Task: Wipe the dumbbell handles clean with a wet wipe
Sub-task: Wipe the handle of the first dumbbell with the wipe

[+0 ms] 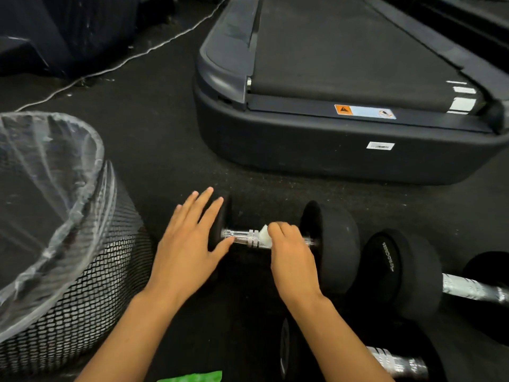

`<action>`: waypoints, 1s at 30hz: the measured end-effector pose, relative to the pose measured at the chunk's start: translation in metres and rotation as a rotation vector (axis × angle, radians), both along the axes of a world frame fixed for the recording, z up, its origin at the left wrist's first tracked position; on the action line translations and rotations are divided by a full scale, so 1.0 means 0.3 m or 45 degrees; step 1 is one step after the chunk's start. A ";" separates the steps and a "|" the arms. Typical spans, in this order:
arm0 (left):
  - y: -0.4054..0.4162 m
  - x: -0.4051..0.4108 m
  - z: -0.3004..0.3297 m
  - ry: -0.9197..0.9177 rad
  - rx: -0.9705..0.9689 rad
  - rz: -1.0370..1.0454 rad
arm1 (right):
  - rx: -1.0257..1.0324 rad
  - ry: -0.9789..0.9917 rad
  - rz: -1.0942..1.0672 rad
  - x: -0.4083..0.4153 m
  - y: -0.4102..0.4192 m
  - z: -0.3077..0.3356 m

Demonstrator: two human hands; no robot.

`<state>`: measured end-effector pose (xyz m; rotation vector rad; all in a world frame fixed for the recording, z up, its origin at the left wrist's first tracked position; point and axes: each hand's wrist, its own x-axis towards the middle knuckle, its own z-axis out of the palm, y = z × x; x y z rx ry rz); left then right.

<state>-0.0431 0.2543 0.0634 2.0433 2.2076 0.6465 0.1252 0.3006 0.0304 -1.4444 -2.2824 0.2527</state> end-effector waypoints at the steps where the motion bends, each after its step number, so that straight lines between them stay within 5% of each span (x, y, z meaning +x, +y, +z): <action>1: 0.002 -0.002 -0.018 -0.061 -0.007 -0.015 | -0.001 0.000 -0.001 0.001 -0.004 -0.018; 14: 0.006 -0.010 -0.065 -0.233 0.081 -0.042 | -0.195 0.180 0.131 0.003 0.032 -0.029; 18: 0.013 -0.007 -0.068 -0.216 0.097 -0.032 | -0.229 -0.038 0.137 -0.022 0.067 -0.001; 30: 0.007 -0.007 -0.080 -0.248 0.168 -0.037 | -0.200 -0.005 0.217 -0.027 0.071 0.004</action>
